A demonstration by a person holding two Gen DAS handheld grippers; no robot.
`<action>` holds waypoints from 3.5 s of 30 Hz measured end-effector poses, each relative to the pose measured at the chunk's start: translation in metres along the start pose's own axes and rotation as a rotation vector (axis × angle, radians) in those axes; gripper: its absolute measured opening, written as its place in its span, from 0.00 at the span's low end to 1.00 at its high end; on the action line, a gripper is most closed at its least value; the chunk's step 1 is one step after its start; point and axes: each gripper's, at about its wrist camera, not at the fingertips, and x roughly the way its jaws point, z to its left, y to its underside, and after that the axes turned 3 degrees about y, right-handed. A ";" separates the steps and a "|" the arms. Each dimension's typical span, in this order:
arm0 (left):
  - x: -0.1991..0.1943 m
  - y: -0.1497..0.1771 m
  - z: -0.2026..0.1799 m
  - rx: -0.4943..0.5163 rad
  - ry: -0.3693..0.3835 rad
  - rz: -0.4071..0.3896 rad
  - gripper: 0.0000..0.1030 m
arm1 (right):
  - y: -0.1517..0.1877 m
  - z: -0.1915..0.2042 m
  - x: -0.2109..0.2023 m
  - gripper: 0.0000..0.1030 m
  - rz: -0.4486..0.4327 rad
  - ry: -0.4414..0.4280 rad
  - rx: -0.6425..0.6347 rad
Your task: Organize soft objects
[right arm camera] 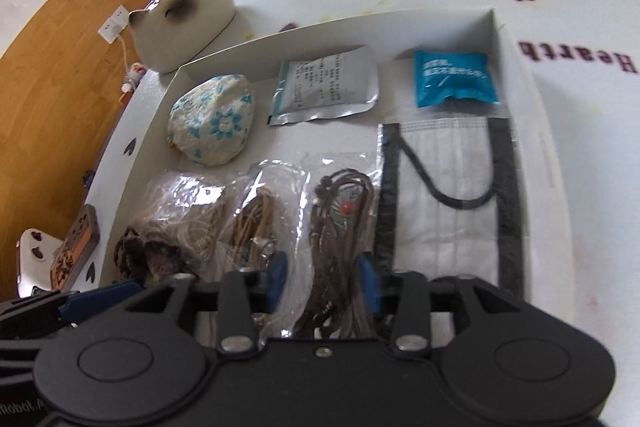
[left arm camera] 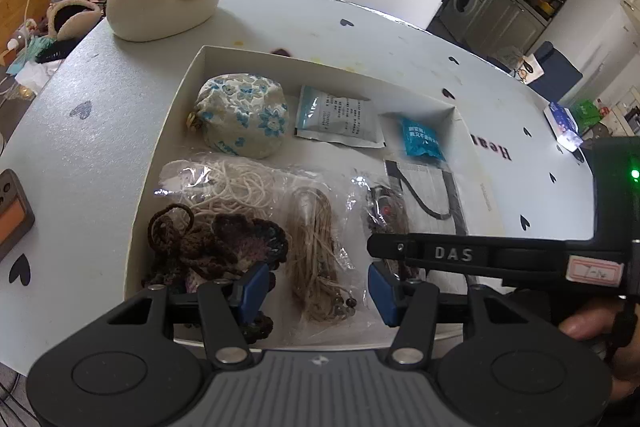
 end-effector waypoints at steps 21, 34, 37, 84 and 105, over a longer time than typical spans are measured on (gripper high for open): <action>-0.043 -0.004 -0.014 0.150 0.004 -0.128 0.71 | 0.028 -0.010 -0.084 0.74 -0.225 0.042 0.024; -0.093 0.020 -0.046 0.166 -0.077 -0.297 0.93 | 0.060 -0.016 -0.163 0.85 -0.447 0.140 -0.072; -0.101 0.032 -0.052 0.167 -0.092 -0.319 0.97 | 0.073 -0.023 -0.177 0.89 -0.476 0.162 -0.075; -0.119 0.101 -0.072 0.162 -0.110 -0.338 1.00 | 0.149 -0.039 -0.225 1.00 -0.555 0.291 -0.137; -0.119 0.099 -0.074 0.159 -0.120 -0.342 1.00 | 0.148 -0.039 -0.226 1.00 -0.558 0.289 -0.131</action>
